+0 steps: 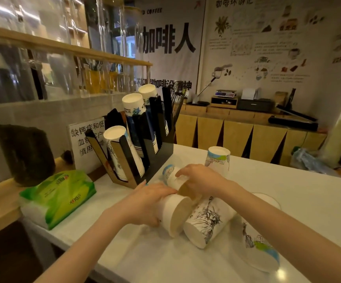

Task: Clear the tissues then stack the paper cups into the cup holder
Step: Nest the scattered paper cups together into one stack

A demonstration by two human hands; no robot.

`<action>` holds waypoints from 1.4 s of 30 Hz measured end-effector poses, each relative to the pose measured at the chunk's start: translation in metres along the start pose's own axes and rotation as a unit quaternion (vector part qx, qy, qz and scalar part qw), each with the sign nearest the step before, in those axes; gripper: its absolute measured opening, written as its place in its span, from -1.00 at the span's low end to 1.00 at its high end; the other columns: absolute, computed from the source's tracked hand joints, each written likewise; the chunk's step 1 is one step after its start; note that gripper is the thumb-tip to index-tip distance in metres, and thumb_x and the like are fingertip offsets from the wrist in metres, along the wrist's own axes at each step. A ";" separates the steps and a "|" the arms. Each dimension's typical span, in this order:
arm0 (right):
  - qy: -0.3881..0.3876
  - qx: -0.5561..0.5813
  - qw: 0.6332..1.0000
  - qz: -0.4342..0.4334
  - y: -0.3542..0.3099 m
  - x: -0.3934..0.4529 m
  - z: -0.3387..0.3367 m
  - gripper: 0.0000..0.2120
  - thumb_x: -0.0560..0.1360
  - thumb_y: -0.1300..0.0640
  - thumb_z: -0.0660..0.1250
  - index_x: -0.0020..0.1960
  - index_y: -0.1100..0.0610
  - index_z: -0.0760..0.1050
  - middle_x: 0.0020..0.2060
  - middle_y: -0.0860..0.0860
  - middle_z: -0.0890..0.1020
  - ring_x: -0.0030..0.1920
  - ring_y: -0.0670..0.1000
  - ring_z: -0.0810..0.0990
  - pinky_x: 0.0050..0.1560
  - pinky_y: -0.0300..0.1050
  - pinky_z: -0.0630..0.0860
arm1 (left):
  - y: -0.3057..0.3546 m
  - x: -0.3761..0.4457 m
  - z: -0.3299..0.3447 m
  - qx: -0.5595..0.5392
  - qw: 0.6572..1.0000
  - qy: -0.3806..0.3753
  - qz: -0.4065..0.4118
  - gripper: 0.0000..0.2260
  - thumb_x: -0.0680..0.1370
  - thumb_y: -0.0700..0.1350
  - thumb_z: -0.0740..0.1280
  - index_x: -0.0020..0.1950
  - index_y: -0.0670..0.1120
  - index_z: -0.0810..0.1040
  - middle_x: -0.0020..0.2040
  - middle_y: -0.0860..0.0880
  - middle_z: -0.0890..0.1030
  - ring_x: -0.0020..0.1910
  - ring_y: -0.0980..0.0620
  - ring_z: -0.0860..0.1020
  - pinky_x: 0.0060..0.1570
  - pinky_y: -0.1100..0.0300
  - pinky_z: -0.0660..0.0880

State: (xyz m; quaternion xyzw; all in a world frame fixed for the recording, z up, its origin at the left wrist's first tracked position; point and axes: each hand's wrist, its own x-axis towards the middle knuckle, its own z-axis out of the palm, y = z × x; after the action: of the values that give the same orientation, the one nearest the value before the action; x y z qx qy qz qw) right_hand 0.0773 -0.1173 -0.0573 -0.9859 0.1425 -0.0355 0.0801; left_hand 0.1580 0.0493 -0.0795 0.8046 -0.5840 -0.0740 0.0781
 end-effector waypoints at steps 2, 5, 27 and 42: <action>0.003 -0.004 1.000 0.005 -0.001 0.005 0.000 -0.59 0.46 0.24 0.25 0.28 0.00 0.44 0.30 0.10 0.48 0.24 0.13 0.48 0.22 0.04 0.47 | -0.005 0.001 -0.004 -0.012 1.000 0.011 0.011 -0.36 0.33 -0.06 0.45 0.33 0.19 0.27 0.35 0.14 0.38 0.37 0.12 0.27 0.44 -0.01 0.05; 0.020 -0.004 1.000 0.006 -0.003 0.014 -0.001 -0.61 0.49 0.27 0.17 0.26 0.01 0.47 0.27 0.11 0.52 0.20 0.13 0.51 0.18 0.06 0.49 | -0.017 -0.001 -0.017 -0.050 0.998 0.024 0.019 -0.41 0.35 -0.08 0.45 0.31 0.18 0.31 0.24 0.16 0.43 0.25 0.14 0.35 0.35 0.16 0.26; 0.350 0.213 0.905 0.113 -0.009 0.018 -0.082 -0.72 0.48 0.28 0.26 0.18 0.17 0.48 0.11 0.11 0.60 0.06 0.05 0.56 -0.03 -0.18 0.47 | -0.045 0.008 -0.002 -0.489 0.869 0.073 0.028 -0.30 0.17 -0.24 0.57 0.08 0.30 0.33 0.13 0.19 0.53 0.15 0.20 0.48 -0.05 0.35 0.46; 0.340 0.185 0.918 0.080 -0.025 -0.007 -0.104 -0.74 0.45 0.21 0.34 0.13 0.02 0.50 -0.08 -0.03 0.58 -0.07 -0.08 0.51 -0.23 -0.39 0.37 | -0.029 0.047 0.046 -0.579 0.790 0.197 -0.028 -0.33 0.24 -0.23 0.54 0.16 0.20 0.30 0.04 0.26 0.48 0.06 0.17 0.49 -0.15 0.34 0.50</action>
State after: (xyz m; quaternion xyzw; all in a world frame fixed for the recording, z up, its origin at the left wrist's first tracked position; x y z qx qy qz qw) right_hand 0.0677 -0.1073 0.0492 -0.8672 0.2304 -0.3880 0.2107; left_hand 0.1895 0.0112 -0.1316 0.6216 -0.3807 -0.2406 0.6409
